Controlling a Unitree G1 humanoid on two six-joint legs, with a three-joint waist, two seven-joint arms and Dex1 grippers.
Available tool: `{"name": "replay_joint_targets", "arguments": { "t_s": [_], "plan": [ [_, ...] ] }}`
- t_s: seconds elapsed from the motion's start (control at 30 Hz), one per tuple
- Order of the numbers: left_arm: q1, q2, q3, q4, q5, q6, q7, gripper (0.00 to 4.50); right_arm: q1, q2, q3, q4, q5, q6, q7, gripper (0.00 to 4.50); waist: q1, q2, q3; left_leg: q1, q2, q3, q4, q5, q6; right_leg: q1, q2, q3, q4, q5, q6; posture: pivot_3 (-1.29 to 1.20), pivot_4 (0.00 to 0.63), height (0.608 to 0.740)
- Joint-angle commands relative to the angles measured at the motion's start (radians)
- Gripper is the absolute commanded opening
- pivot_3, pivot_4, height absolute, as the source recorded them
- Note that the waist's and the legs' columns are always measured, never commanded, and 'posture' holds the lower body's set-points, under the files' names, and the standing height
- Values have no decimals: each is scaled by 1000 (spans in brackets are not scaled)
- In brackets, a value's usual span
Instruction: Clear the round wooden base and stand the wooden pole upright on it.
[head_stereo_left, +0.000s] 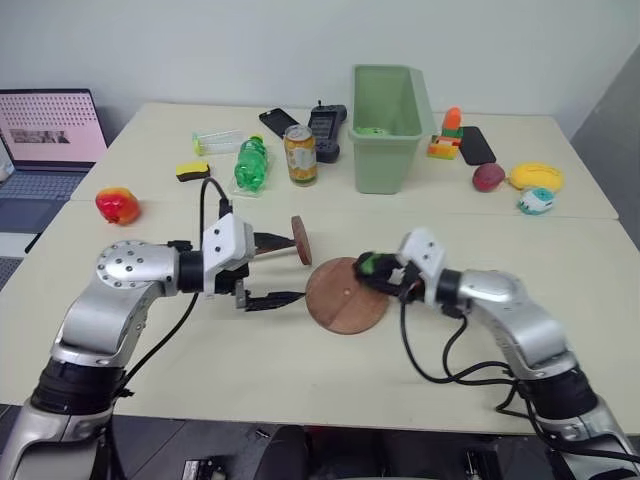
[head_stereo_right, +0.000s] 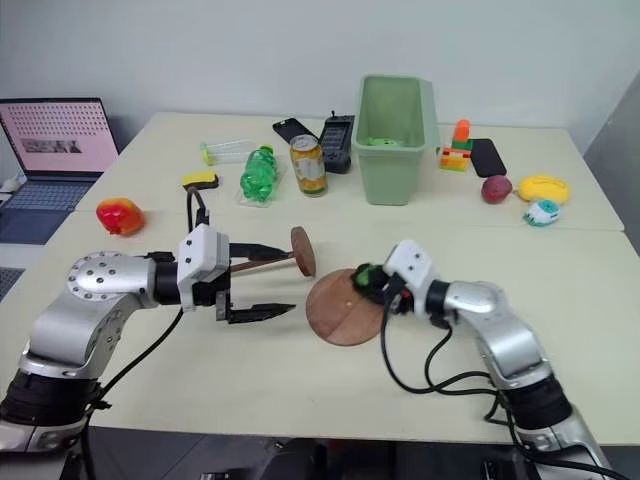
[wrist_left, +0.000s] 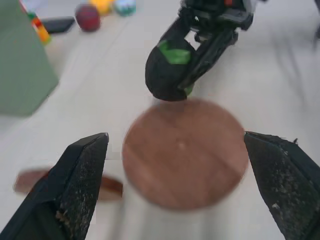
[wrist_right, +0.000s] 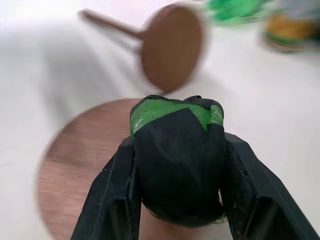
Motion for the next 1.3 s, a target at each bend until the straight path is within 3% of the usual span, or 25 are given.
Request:
{"name": "replay_joint_targets", "arguments": {
  "t_s": [0.03, 0.2, 0.33, 0.4, 0.57, 0.7, 0.87, 0.97, 1.07, 1.17, 1.3],
  "plan": [
    [-83, -116, -85, -11, 4, 22, 61, 4500, 89, -2, -203, -20, -10, 15, -143, 1626, 6, 0, 0, 1, 0, 0, 0, 0, 0, 0, 0, 0, 0, 0, 0, 0, 150, 740],
    [-182, -279, -215, 100, 111, -38, 120, 4500, 151, 56, -404, 91, -14, -19, -331, 1596, -3, 0, 0, 2, -1, 4, -1, 0, 0, 0, 1, 3, 1, 0, 0, 0, 150, 740],
    [-228, -377, -296, 186, 159, -75, 113, 4500, 171, 82, -484, 163, -2, -43, -392, 1596, -14, 0, 0, 3, -6, 4, -2, 0, 0, -1, 1, 4, 1, 0, 0, 0, 150, 740],
    [-243, -411, -322, 230, 182, -104, 106, 4500, 182, 95, -486, 163, 5, -40, -402, 2281, -17, 1, -1, 3, -6, 4, -2, 0, 0, -1, 1, 4, 1, 0, 0, 0, 150, 740],
    [-257, -434, -324, 294, 218, -133, 115, 4500, 193, 113, -476, 144, 1, -46, -424, 3219, -20, 2, -1, 4, -6, 5, -2, 0, 0, -1, 1, 5, 2, 0, 0, 0, 150, 740],
    [-252, -438, -295, 296, 213, -125, 137, 4500, 208, 120, -472, 99, -3, -74, -442, 4374, -14, 2, -1, 3, -8, 4, -2, 0, 0, -1, 0, 5, 2, 0, 0, 0, 150, 740],
    [-251, -422, -243, 242, 192, -93, 161, 4500, 235, 92, -454, 22, -45, -128, -455, 4459, -14, 2, -1, 3, -8, 4, -2, 0, 0, -1, -1, 5, 2, 0, 0, 0, 150, 740],
    [-256, -363, -163, 164, 155, -24, 177, 4500, 247, 37, -424, -78, -37, -143, -386, 4459, -14, 3, -1, 3, -8, 4, -2, 0, 0, -1, -1, 5, 2, 0, 0, 0, 150, 740],
    [-251, -153, -7, 101, 107, 83, 127, 4500, 232, -68, -373, -241, 119, -60, -198, 4459, -26, 5, 1, 4, -8, 3, -2, 0, 0, 1, 0, 4, 1, 0, 1, 0, 150, 740],
    [-177, 84, 29, 108, 119, 73, -3, 4500, 218, -168, -301, -341, 269, 38, -47, 4459, -45, 6, 1, 5, -4, 3, -4, 0, 0, -1, 1, 5, 1, 0, 0, 0, 150, 740],
    [-119, 254, 34, 193, 160, 8, -97, 4500, 152, -224, -209, -389, 385, 137, 18, 4459, -30, 5, 2, 5, 3, 2, -6, 0, 1, 0, 3, 2, -1, 0, 0, 0, 150, 740]
  ]
}}
